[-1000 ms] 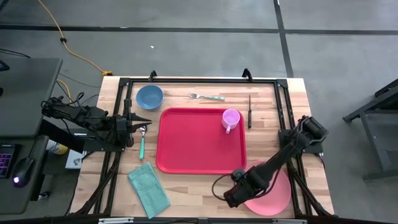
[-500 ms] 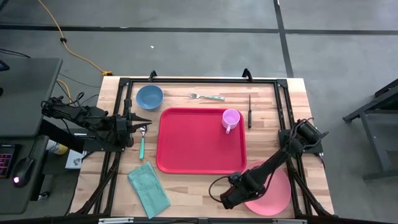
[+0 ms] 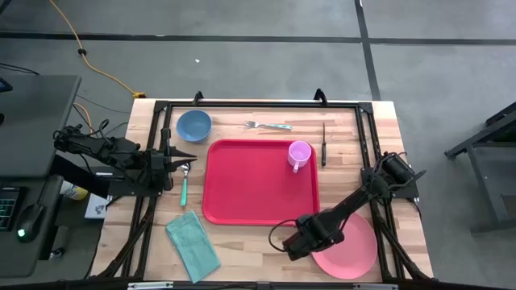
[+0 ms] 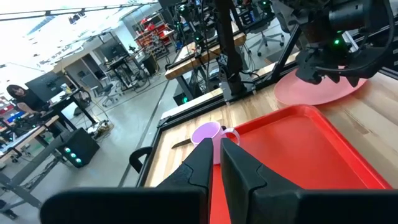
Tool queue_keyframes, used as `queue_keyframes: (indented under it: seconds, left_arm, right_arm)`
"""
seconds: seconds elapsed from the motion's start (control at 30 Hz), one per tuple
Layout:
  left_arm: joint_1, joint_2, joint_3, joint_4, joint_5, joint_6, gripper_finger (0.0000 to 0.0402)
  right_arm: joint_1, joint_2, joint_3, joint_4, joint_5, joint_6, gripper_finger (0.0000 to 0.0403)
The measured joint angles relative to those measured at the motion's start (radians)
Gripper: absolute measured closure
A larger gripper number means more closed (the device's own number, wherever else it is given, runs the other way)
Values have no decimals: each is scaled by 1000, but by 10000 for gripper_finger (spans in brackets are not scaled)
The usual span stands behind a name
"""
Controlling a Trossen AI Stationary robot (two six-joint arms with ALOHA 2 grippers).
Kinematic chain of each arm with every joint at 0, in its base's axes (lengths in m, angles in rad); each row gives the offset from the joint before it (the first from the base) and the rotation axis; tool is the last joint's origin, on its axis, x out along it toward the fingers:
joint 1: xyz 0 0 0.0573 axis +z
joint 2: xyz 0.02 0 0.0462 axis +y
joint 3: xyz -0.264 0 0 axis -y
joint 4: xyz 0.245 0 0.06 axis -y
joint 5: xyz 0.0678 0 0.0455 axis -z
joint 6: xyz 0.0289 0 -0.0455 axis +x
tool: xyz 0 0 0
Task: Set up tray
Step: Put the pink plate on the red tray to the bottom left of the purple cup
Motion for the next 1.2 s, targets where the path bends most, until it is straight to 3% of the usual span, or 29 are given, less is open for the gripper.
queue_keyframes:
  seconds: [0.2,0.37,0.5,0.7,0.8,1.03,1.2]
  left_arm:
    - [0,0,0,0,0,0,341]
    - [0,0,0,-1,0,0,341]
    - [0,0,0,-23,0,0,341]
    - [0,0,0,-33,0,-3,341]
    - [0,0,0,-34,0,-3,341]
    - [0,0,0,-37,45,-28,341]
    - [0,0,0,-44,129,-56,341]
  right_arm:
    - [1,-1,0,-83,3,14,206]
    - [17,-60,0,-100,125,8,206]
    - [60,-167,0,-243,231,79,206]
    - [84,-310,-27,-487,210,133,206]
    - [73,-402,-143,-421,206,136,206]
    - [62,-695,-574,22,183,179,206]
    - [26,-881,-693,29,208,146,206]
